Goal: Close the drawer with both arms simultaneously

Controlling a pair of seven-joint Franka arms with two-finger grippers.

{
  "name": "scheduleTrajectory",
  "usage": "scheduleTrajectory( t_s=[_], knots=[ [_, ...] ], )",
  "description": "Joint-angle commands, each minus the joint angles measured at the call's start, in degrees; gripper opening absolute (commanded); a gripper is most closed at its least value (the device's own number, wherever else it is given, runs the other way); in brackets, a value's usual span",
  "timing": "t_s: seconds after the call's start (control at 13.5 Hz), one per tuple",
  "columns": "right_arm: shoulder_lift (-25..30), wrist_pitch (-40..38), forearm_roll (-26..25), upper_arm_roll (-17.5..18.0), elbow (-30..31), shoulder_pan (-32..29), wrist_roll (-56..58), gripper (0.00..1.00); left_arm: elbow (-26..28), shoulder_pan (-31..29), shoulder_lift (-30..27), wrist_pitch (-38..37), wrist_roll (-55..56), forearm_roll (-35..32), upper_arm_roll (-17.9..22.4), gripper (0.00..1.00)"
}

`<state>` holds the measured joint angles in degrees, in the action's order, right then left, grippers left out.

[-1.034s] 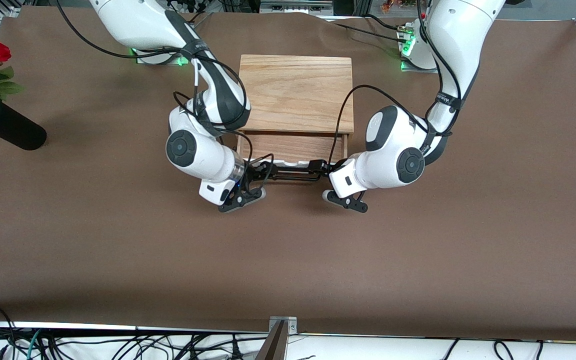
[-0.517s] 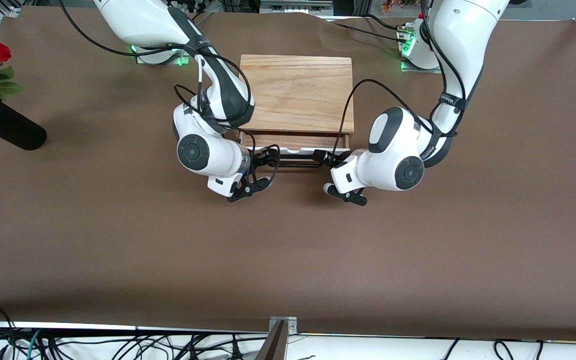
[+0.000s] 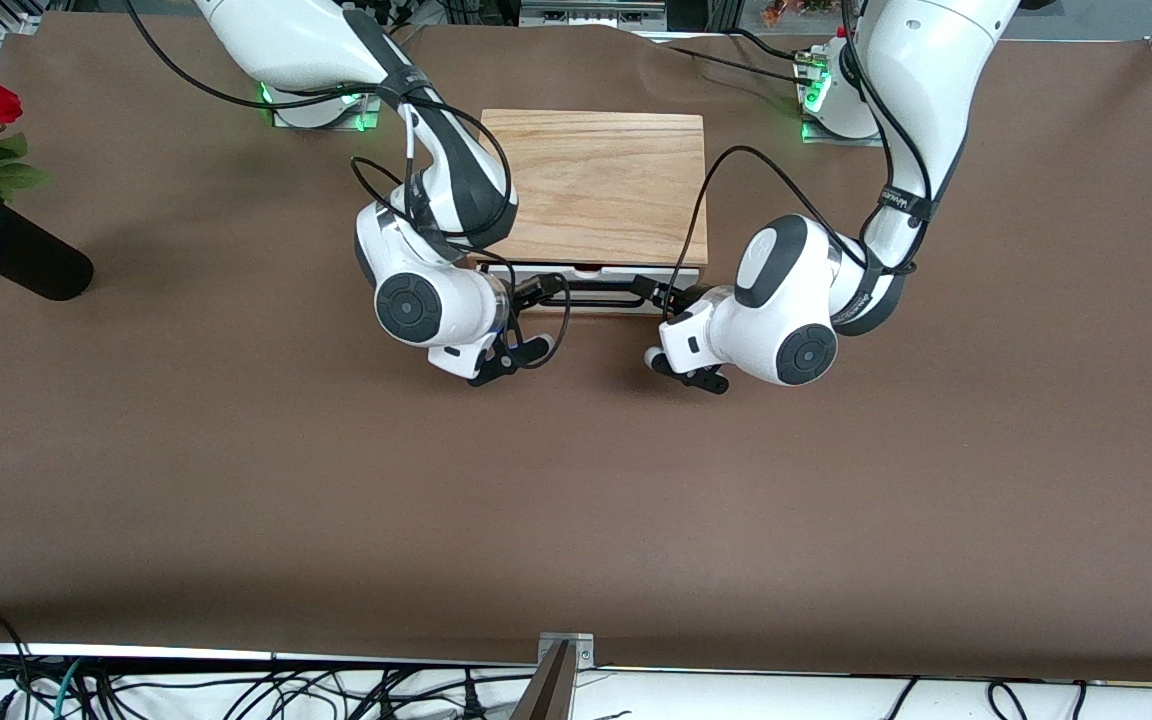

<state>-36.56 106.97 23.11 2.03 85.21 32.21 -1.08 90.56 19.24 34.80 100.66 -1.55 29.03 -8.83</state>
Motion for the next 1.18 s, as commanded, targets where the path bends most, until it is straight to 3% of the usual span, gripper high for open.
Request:
scheduleTrajectory(
  t_s=[0.0,0.66,1.11],
  knots=[
    [0.70,-2.11,0.98,-0.01,0.22,0.49,1.17,1.00,1.11,-0.61,-0.87,-2.57,-1.35,0.33,-0.14,1.00],
    [1.31,-8.53,0.71,-0.01,-0.13,0.49,1.26,1.00,0.24,-2.18,-1.14,-4.25,-1.78,0.07,0.21,1.00],
    [1.23,-8.44,0.19,-0.54,-9.18,-1.70,0.99,1.00,-1.52,-7.45,-6.31,-4.25,-1.96,-5.37,0.74,1.00]
  ],
)
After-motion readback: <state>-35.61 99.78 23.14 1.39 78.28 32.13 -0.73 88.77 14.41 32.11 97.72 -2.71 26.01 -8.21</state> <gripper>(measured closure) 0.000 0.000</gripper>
